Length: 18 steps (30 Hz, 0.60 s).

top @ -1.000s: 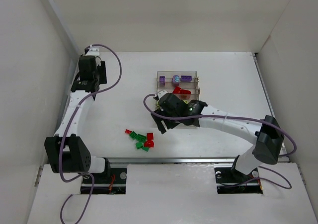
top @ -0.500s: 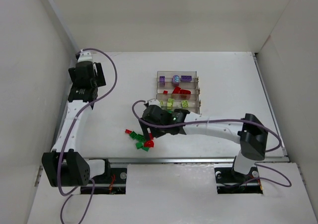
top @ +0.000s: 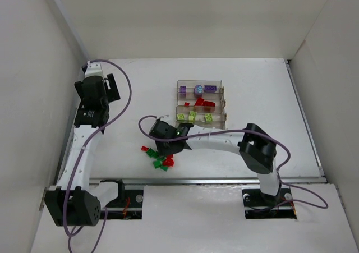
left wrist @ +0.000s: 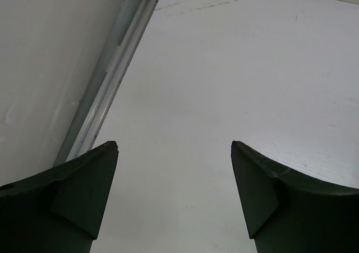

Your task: Sort the legos into containers by color

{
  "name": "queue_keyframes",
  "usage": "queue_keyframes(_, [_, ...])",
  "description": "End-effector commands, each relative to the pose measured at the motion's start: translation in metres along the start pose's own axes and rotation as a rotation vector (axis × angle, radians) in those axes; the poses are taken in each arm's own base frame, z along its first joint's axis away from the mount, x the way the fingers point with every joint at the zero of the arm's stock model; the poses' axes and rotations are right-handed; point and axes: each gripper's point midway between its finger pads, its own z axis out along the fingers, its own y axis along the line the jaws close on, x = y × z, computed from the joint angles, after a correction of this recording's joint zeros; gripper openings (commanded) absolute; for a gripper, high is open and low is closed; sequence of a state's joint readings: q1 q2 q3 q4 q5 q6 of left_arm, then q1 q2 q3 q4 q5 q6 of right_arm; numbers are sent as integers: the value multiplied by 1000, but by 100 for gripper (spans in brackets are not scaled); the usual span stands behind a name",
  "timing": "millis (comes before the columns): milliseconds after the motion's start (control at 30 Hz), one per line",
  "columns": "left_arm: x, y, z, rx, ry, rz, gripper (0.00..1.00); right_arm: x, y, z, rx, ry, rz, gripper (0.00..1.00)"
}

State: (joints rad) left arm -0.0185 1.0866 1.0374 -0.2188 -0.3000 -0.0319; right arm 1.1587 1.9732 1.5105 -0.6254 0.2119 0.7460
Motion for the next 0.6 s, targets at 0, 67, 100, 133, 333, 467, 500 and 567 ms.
queue_keyframes(0, [-16, -2, -6, 5, -63, -25, 79, -3, -6, 1, 52, -4, 20, 55])
queue_keyframes(67, [-16, -2, -6, 5, -63, -25, 79, -4, -9, -2, 57, -15, 21, 55])
queue_keyframes(100, [-16, -4, -6, 17, -62, -25, 79, -3, -10, -4, 57, -15, 33, 55])
queue_keyframes(133, [-16, -6, -6, 29, -60, -24, 79, 0, -12, -3, 63, -9, 31, 55])
queue_keyframes(333, [-13, -8, -6, 39, -51, -21, 79, 14, -16, 9, 64, 24, 21, 61])
queue_keyframes(467, [-13, -9, -6, 48, -50, -21, 79, 15, -16, 14, 69, 30, 9, 61])
queue_keyframes(500, [-13, -9, -6, 48, -50, -21, 79, 17, -19, 13, 71, 32, 8, 61])
queue_keyframes(567, [-11, -8, -3, 48, -40, -21, 79, 13, -15, 14, 55, 17, 2, 61])
